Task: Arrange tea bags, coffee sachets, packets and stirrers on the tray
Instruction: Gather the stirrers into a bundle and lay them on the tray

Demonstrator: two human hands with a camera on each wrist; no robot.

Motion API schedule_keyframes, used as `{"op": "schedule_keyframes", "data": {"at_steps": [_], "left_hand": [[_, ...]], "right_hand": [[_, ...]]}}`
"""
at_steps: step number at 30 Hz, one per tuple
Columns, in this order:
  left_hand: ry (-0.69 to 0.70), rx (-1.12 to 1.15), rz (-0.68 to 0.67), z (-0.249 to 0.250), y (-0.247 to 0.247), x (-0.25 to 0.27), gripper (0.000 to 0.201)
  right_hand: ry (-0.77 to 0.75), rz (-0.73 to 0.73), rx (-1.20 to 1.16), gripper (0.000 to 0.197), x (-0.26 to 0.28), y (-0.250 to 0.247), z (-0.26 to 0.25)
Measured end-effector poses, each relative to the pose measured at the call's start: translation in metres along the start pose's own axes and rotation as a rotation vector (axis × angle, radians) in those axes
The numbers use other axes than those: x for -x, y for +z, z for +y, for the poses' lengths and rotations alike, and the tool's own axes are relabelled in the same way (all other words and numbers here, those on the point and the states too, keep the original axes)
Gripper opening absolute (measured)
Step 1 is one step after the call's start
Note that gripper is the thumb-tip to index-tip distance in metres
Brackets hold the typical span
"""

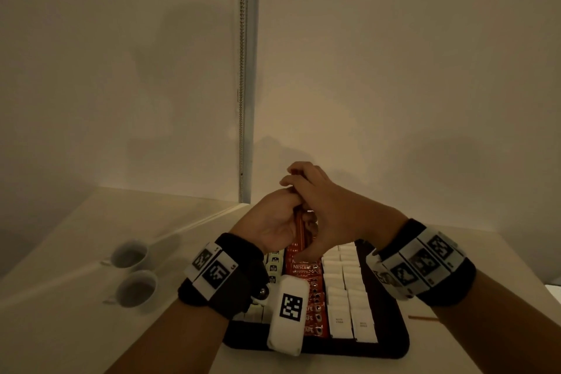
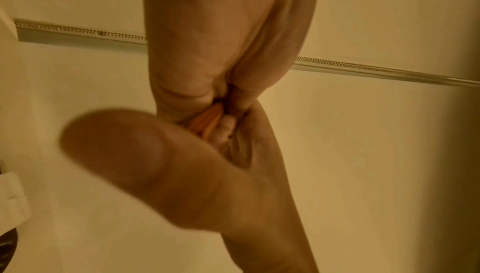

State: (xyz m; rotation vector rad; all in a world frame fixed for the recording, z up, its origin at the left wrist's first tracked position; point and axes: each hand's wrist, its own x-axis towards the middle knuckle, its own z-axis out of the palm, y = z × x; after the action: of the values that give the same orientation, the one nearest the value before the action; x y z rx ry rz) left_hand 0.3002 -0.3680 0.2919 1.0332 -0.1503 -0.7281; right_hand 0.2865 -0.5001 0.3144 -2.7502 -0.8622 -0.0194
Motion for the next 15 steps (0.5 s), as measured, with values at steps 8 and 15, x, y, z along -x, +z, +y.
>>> {"op": "schedule_keyframes", "data": {"at_steps": [8, 15], "left_hand": [[-0.036, 0.062, 0.036, -0.023, 0.000, -0.004, 0.022], [-0.057, 0.043, 0.047, -0.024, 0.003, -0.009, 0.023]], "right_hand": [[0.012, -0.003, -0.020, 0.129, 0.006, 0.002, 0.014], [0.026, -0.083, -0.034, 0.140, 0.013, 0.009, 0.018]]}}
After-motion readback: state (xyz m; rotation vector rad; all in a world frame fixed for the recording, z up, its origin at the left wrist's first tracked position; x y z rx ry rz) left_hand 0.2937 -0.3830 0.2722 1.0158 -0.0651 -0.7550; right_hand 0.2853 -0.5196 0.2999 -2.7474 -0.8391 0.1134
